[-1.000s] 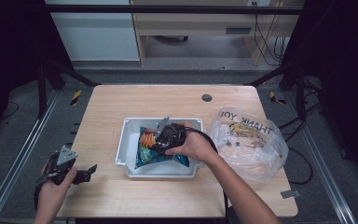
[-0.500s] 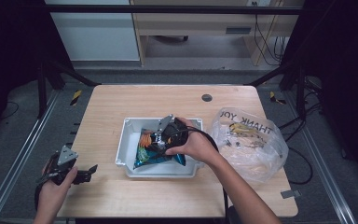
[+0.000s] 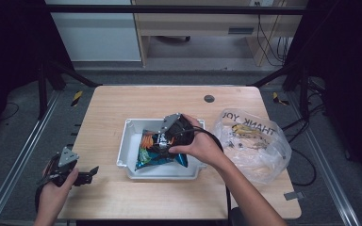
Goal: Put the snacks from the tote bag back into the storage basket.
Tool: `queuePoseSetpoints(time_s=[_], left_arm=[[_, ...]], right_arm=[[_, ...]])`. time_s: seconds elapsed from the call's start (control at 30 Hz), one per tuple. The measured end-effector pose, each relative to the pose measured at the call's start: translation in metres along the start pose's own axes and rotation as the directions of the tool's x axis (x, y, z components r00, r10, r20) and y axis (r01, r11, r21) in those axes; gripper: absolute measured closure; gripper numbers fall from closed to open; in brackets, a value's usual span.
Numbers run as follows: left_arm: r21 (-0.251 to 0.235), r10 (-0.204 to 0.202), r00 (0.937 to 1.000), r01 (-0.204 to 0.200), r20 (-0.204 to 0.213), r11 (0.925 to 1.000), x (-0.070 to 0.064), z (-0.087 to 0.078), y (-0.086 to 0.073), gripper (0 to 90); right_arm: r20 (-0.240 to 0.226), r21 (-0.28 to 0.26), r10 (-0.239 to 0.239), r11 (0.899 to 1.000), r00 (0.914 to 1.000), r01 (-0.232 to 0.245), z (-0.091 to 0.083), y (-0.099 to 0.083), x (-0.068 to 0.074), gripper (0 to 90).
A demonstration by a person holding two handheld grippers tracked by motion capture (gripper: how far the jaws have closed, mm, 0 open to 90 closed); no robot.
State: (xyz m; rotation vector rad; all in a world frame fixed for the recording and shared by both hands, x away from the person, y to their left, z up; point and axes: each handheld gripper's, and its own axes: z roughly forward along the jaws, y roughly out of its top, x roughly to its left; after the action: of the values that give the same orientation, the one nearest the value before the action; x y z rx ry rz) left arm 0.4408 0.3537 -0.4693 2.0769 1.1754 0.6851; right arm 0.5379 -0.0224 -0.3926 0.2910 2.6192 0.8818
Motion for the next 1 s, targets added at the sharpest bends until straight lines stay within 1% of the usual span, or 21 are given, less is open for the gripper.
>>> queuePoseSetpoints(time_s=[0.07,0.13,0.2,0.3,0.37,0.57,0.7,1.0], left_arm=[[0.003,0.003,1.0,-0.003,0.001,1.0,0.0,0.0,0.0,2.9],[0.003,0.003,1.0,-0.003,0.0,1.0,0.0,0.0,0.0,2.9],[0.002,0.002,1.0,-0.002,0.0,1.0,0.0,0.0,0.0,2.9],[0.003,0.002,1.0,-0.002,0.0,1.0,0.0,0.0,0.0,2.9],[0.004,0.002,1.0,-0.002,0.0,1.0,0.0,0.0,0.0,2.9],[0.004,0.001,1.0,-0.001,-0.001,1.0,0.0,0.0,0.0,3.0],[0.006,0.004,1.0,-0.004,0.001,1.0,0.0,0.0,0.0,3.0],[0.008,0.004,1.0,-0.004,0.0,1.0,-0.001,0.0,0.0,2.9]], right_arm=[[0.013,-0.006,0.013,1.0,0.9998,-0.013,-0.002,0.001,-0.001,5.7],[0.032,-0.01,0.037,0.999,0.9988,-0.036,-0.004,0.002,-0.002,5.6],[0.038,-0.025,0.05,0.998,0.998,-0.049,-0.007,0.002,-0.001,5.7],[0.046,-0.032,0.061,0.998,0.9971,-0.06,-0.01,0.004,-0.002,6.0],[0.043,-0.043,0.074,0.996,0.9963,-0.072,-0.012,0.005,-0.001,6.0],[0.049,-0.048,0.093,0.995,0.9945,-0.09,-0.02,0.006,0.001,6.1],[0.054,-0.064,0.096,0.994,0.9939,-0.092,-0.025,0.006,0.001,6.1],[0.066,-0.082,0.115,0.991,0.9912,-0.11,-0.037,0.005,0.0,6.2]])
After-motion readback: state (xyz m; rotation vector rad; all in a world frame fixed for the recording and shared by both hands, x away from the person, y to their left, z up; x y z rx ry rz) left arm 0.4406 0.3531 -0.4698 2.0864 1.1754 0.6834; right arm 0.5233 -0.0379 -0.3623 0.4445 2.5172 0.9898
